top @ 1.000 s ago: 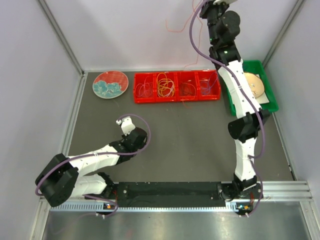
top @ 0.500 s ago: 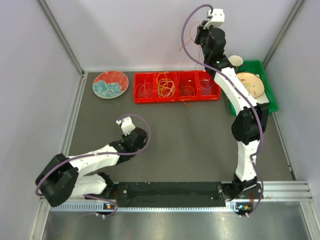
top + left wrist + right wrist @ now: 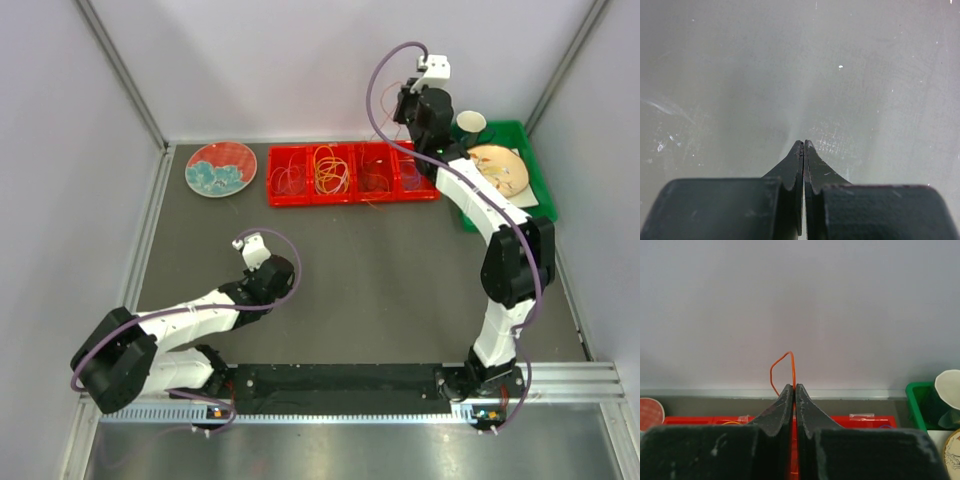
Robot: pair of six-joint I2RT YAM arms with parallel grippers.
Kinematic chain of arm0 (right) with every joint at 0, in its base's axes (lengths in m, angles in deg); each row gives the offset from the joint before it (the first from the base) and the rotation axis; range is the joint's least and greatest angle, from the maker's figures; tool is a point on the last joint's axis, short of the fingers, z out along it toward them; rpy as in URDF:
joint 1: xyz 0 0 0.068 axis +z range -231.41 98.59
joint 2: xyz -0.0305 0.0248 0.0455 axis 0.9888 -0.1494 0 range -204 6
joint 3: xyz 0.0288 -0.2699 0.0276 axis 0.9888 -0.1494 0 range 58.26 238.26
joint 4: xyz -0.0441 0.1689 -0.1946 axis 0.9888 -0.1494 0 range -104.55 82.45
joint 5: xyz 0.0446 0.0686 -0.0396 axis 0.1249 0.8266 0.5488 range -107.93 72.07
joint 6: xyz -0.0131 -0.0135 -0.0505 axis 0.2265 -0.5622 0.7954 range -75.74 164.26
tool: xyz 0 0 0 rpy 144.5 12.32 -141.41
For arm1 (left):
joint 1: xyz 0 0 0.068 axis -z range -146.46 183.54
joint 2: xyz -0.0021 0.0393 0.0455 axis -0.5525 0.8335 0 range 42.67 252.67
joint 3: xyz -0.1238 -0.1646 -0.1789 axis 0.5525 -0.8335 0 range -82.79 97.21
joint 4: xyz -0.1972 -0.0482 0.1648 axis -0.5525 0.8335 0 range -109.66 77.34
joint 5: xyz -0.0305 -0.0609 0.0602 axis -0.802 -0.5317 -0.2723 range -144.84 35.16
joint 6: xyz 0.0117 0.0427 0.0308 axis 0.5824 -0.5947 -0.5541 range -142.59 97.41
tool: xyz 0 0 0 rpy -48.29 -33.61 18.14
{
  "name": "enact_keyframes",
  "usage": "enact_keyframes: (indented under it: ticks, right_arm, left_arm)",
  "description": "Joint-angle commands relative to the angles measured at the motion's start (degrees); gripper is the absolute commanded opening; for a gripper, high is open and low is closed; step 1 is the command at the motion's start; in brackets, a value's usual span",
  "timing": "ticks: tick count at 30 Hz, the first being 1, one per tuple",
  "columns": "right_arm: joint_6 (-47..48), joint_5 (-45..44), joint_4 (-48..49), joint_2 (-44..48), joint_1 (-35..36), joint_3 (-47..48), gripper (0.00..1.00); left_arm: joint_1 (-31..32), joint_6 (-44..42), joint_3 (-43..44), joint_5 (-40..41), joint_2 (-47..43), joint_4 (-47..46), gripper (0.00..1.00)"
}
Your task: Untangle the cables
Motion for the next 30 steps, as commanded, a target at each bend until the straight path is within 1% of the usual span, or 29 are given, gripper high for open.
enact_keyframes:
  ticks: [1,8,17,22,30]
  right_arm:
    - [-1.22,-0.41,1.38,1.8,-0.35,-0.89,0.0]
    - [-0.43,-1.99,1.29,0.48,-0.26,-5.01,0.0]
    - [0.98,-3.14,2.96,-0.31,1.59,-9.76,0.0]
    - [1.5,-3.14,2.17,-2.06,2.64,-9.94,0.0]
    - [2.03,-3.4,0.24,-9.26,3.7,-8.28,0.0]
  left_arm:
    - [-0.24,0.41,-0.27,1.15,-0.13,-2.09,0.0]
    - [-0.24,0.41,-0.18,1.15,0.13,-2.09,0.0]
    - [-0.42,0.32,-0.09,1.06,0.31,-2.09,0.0]
    - [-0.51,0.41,-0.09,0.97,0.48,-2.09,0.0]
    - [-0.59,0.41,-0.18,0.88,0.39,-2.09,0.0]
